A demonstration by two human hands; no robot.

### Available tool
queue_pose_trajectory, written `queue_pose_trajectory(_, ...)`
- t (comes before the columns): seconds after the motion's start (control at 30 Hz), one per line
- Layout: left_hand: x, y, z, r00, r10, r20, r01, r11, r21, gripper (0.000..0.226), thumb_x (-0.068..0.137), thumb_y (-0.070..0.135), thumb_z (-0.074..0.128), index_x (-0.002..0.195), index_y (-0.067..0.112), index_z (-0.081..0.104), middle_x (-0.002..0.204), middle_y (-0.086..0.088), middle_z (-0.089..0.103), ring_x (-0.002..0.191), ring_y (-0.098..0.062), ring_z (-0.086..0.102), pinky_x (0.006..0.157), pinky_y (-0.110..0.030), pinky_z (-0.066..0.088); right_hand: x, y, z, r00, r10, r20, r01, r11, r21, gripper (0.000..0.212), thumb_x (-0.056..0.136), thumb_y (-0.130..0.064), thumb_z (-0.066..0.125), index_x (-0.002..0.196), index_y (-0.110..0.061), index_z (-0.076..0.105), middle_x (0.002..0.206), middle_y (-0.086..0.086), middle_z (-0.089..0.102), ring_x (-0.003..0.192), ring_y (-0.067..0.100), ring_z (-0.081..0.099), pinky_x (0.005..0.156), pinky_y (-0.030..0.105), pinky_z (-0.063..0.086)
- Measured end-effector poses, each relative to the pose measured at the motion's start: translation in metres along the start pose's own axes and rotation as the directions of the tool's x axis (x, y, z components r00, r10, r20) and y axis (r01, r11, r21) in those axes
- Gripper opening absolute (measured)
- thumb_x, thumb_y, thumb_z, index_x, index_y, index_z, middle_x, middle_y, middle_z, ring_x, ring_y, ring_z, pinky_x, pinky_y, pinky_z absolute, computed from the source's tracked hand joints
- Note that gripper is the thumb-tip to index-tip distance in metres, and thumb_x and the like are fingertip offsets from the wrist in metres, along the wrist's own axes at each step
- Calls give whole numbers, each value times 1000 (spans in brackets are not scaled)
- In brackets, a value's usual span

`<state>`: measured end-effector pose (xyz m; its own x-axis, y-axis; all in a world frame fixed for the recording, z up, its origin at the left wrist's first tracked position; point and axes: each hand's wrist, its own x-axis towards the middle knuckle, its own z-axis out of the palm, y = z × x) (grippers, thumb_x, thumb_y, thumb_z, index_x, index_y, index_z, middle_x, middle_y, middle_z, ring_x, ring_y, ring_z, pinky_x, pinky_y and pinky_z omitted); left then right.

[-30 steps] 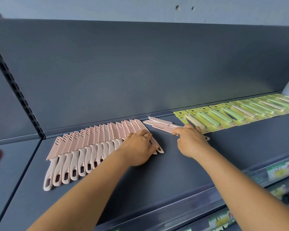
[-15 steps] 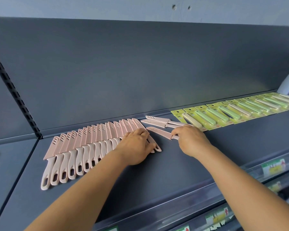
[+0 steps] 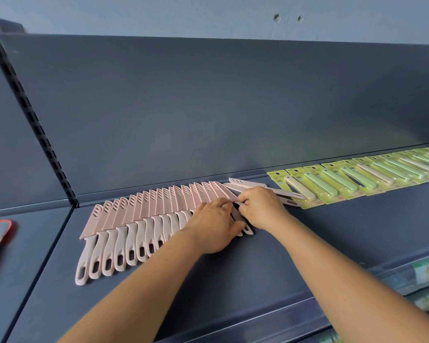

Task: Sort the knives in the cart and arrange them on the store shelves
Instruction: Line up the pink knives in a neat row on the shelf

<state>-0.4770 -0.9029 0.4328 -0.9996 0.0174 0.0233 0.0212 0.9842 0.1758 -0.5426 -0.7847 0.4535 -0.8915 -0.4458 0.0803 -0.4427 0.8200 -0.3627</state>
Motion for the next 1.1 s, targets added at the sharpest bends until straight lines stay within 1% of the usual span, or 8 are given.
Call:
queue_pose_trajectory(0.17,-1,0,-2,1000,12,-5,-12,1000,5,53,96,48,38,137,15,43,149,0,34,130,-23,40,110,-36,24,4,0,-1,1000,-10,-11,9,1000,-26,28,91,-16,48,66,-18,58,70,4,52,75,27,50,51,26,30)
queue_pose_trajectory(0.33,-1,5,-5,999,38,-27,-37,999,27,58,98,46,37,146,15,29,152,-1,28,135,-24,34,112,-35,20,4,25,-11,996,64,-65,-78,968,-239,30,96,-18,40,116,-15,61,122,10,51,112,29,47,80,29,37)
queue_pose_trajectory(0.47,4,12,-4,997,72,-22,-71,997,40,54,99,45,34,145,16,32,152,-1,30,136,-22,32,112,-35,20,0,34,-8,1000,25,-16,-28,964,-265,30,94,-15,43,113,-19,64,122,10,53,113,30,46,87,30,39)
queue_pose_trajectory(0.6,8,14,0,999,54,-8,-53,997,47,52,98,47,32,140,17,39,150,-1,33,135,-22,35,112,-36,22,-1,36,-6,998,58,-14,-59,964,-261,39,94,-14,45,132,-22,52,133,8,44,123,29,38,95,37,40)
queue_pose_trajectory(0.73,9,16,0,999,33,-14,-32,998,46,53,98,47,33,140,16,40,149,-1,35,134,-21,36,112,-36,23,-2,38,-9,997,74,-2,-71,951,-301,39,94,-14,46,133,-19,48,133,9,45,124,29,37,96,36,38)
queue_pose_trajectory(0.8,9,17,-1,1000,21,-11,-21,999,45,54,97,48,34,140,15,40,148,-1,36,134,-22,37,112,-36,23,-2,38,-12,997,74,-13,-75,951,-299,36,95,-14,46,130,-20,51,130,9,48,122,29,40,94,35,39)
queue_pose_trajectory(0.93,9,18,1,1000,2,-5,-2,1000,30,55,97,50,35,139,16,41,147,-2,36,132,-24,39,111,-37,26,-1,35,-11,1000,22,-17,-26,964,-266,27,92,-9,49,114,-20,61,117,9,55,103,27,54,71,28,39)
queue_pose_trajectory(1.1,8,20,0,1000,-30,6,30,1000,7,54,96,50,36,139,17,42,145,-2,36,129,-27,41,111,-38,26,-3,24,-13,999,38,-5,-38,990,-138,23,92,-14,51,106,-18,69,102,11,66,91,28,61,69,28,47)
